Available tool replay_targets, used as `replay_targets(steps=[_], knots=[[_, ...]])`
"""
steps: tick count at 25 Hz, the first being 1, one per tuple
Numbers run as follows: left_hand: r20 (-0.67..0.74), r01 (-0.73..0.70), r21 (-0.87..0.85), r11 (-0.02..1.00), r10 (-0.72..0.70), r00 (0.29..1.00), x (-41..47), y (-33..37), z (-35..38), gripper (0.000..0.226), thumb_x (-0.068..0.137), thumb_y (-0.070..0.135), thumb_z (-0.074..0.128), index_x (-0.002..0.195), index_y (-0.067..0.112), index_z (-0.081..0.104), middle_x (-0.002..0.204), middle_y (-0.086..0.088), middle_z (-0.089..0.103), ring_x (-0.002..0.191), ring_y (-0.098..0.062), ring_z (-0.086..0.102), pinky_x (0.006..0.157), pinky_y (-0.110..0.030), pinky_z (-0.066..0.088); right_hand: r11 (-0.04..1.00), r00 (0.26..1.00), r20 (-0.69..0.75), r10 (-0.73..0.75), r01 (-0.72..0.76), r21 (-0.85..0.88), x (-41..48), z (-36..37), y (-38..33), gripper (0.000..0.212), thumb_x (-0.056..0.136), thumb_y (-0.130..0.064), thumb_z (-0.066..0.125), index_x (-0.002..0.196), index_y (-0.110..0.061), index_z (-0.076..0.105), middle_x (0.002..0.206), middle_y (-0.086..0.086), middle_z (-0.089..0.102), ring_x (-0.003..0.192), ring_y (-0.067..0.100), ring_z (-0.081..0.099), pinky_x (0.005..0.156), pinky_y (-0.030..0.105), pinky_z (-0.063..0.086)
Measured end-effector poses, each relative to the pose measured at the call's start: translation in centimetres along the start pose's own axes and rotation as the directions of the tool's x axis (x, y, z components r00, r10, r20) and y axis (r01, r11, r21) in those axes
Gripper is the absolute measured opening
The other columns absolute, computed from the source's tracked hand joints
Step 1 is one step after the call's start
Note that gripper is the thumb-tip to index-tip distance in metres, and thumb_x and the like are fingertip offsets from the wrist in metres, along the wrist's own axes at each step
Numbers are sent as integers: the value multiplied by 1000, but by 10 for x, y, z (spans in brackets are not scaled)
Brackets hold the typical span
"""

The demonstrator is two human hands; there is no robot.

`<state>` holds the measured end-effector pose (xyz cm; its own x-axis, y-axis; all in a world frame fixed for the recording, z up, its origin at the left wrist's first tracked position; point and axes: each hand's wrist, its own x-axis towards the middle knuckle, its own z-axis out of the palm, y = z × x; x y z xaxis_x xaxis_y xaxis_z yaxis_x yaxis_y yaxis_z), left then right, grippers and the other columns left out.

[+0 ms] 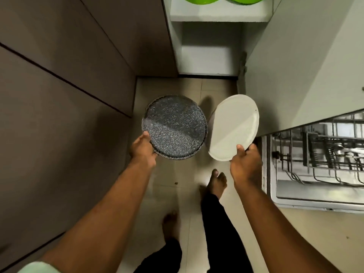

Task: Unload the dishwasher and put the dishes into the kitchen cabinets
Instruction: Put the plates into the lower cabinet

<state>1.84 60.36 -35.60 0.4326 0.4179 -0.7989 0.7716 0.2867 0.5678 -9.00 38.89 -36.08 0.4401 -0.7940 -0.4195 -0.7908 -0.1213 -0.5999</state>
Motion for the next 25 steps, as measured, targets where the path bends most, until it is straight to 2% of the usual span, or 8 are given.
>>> replay_targets(steps=[3,7,9,15,17,20,23,25], knots=[[38,81,-59,995,-79,996,33,1,41,22,100,26,53,118,17,61,115,-4,67,107,-22,63,81,-40,54,998,998,-32,-60,60,-7,54,25,-17,25,100,-27,52,109,-4,60,108,17,66,99,37,61,70,30,37],[113,158,-203,966,-137,984,83,-8,85,21,99,34,51,111,18,61,101,-3,66,91,-20,61,78,-41,52,986,986,-16,-164,164,-4,123,77,-20,25,100,-27,51,112,-7,59,107,15,68,99,36,62,74,34,43],[172,169,-234,957,-130,976,118,-18,114,22,101,34,49,107,16,60,99,-5,66,93,-23,62,73,-41,53,967,965,-73,-253,254,3,161,111,-15,23,99,-24,52,108,-5,59,104,16,67,96,37,61,71,33,41],[273,198,-292,936,-116,955,243,-47,208,27,103,26,43,122,16,60,129,-11,61,116,-31,58,65,-40,53,874,843,-297,-447,483,55,272,194,-33,24,97,-26,50,93,-3,56,85,18,61,77,33,56,68,41,39],[329,211,-288,934,-111,938,274,-55,242,27,104,23,41,123,16,59,133,-11,59,119,-32,56,65,-41,52,844,813,-328,-480,531,80,308,217,-48,28,95,-28,49,100,-3,60,94,18,66,85,33,60,69,34,36],[460,257,-330,908,-83,884,294,-47,293,34,105,20,38,134,14,54,134,-14,57,123,-34,53,72,-41,50,857,840,-311,-444,500,127,356,237,-77,29,97,-31,50,116,-13,64,108,9,70,98,27,62,66,19,31],[540,245,-356,902,-16,841,310,-23,345,35,101,20,47,134,12,55,133,-14,58,107,-32,60,74,-41,51,834,863,-368,-345,462,302,406,255,-120,27,96,-30,55,112,-12,68,100,2,70,90,18,63,64,13,34],[527,216,-357,909,6,850,319,-12,367,35,97,17,54,132,11,56,130,-11,60,107,-32,60,74,-39,51,796,876,-397,-274,439,417,436,265,-144,24,95,-28,57,107,-11,69,91,-3,65,82,12,58,69,10,40]])
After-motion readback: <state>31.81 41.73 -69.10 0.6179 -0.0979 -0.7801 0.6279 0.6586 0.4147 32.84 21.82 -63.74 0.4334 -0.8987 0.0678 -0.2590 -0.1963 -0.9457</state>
